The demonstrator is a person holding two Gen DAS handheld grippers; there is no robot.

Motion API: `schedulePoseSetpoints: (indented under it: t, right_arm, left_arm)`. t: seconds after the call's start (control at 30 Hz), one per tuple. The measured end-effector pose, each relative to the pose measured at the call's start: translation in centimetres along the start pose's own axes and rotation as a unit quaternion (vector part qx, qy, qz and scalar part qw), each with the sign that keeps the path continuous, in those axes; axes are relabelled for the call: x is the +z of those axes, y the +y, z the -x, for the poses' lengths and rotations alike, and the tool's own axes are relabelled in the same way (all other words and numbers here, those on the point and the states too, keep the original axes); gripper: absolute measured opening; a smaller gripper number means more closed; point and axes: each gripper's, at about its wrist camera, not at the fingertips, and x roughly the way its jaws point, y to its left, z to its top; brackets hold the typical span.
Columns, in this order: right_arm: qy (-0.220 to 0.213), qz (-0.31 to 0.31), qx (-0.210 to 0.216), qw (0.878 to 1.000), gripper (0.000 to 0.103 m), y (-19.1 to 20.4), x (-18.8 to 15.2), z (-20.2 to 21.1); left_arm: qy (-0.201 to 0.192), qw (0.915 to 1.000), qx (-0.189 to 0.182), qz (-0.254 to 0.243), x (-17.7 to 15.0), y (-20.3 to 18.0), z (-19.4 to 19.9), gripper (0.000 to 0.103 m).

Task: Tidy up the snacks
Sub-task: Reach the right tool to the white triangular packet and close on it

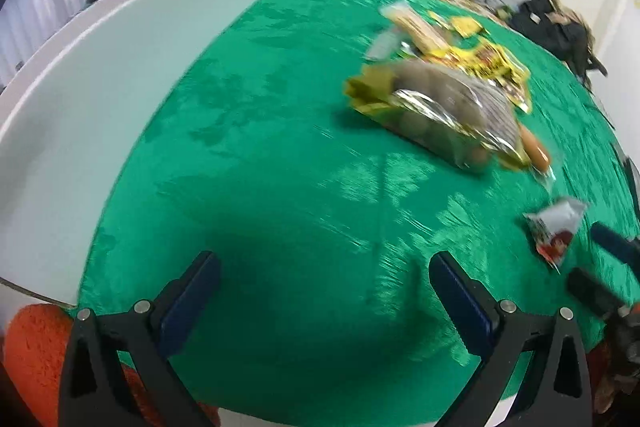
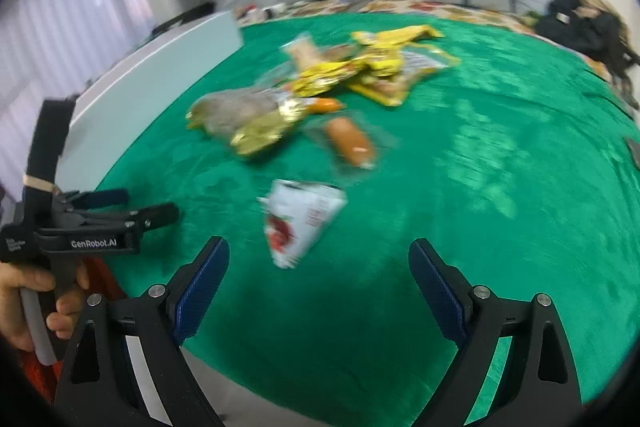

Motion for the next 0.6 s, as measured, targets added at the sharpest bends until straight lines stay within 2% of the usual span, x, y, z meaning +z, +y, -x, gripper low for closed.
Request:
schedulePoseSetpoints:
  t: [0.17,0.4,0.5,0.57,0.6]
  right_arm:
    - [0.038,0.031,-0.002,0.999,0.091,1.4,0.9,-3.3]
    - [0.038,0.045,-0.002,0.998,0.09,1.6,1.2,-3.7]
    - [0.038,0.049,-0.002,0.998,0.089,1.8,1.2,-3.9]
    - [0.035,0.055,-0.004,0.998,0.079,2.0,1.1,-3.7]
    - [0.034,0.06,-0.007,0.998,0.068,2.1,1.1,-3.6]
  left_arm:
    - [0.003,0.9997,0.012,0.02,0.2,1.1,-0.8,0.103]
    - [-0.002,0.9993,0.037,-0.001,0.2,0.2,-1.2,0.103]
    - [-0.005,0.9993,0.036,-0.005,0.0,0.0,-1.2,0.103]
    - [-0.006,0.9993,0.035,-0.006,0.0,0.0,-1.2,0.103]
    - [-0.007,0.9993,0.035,-0.006,0.0,0.0,-1.2,0.103]
